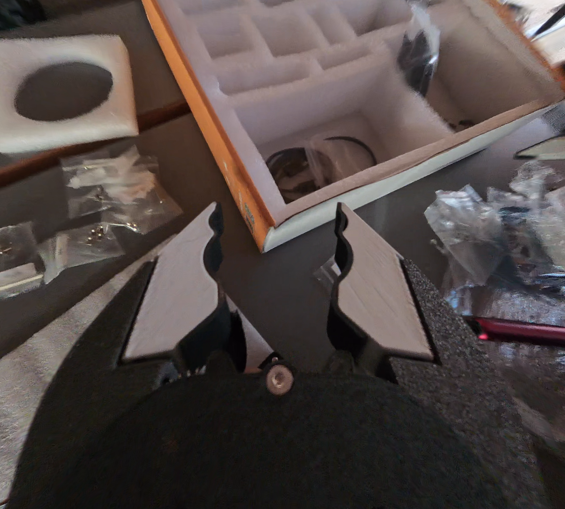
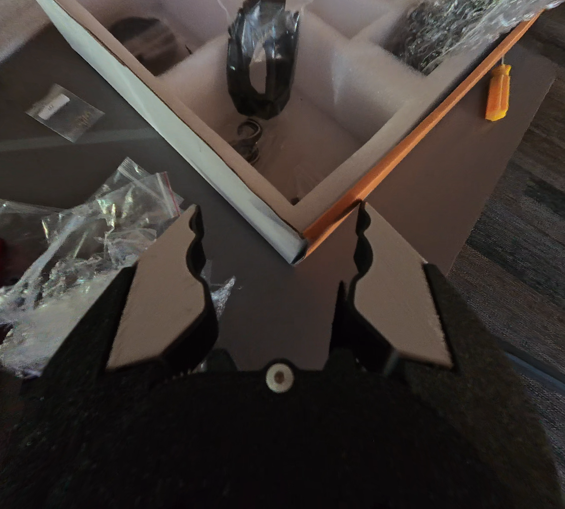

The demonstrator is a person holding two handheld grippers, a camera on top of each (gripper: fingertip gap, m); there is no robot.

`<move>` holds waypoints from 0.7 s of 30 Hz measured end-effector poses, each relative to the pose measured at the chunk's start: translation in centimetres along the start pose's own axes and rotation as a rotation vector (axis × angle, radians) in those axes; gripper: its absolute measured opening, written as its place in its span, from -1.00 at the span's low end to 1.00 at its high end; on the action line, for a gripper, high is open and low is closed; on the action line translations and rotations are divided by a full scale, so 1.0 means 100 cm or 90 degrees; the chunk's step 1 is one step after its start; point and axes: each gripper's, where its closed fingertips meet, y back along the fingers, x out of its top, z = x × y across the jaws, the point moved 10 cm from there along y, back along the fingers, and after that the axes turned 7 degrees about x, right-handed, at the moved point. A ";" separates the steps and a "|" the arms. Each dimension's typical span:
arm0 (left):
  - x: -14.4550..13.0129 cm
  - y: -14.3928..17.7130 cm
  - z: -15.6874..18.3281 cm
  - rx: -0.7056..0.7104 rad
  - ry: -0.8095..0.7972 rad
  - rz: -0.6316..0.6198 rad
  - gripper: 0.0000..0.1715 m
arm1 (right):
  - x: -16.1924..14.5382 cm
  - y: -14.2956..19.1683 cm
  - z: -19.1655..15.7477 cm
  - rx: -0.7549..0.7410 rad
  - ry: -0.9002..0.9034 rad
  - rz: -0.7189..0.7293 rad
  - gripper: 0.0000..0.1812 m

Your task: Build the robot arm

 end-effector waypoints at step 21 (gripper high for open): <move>-0.032 0.001 0.033 0.035 -0.104 -0.054 -0.10 | 0.000 0.013 0.017 0.075 0.010 -0.063 -0.27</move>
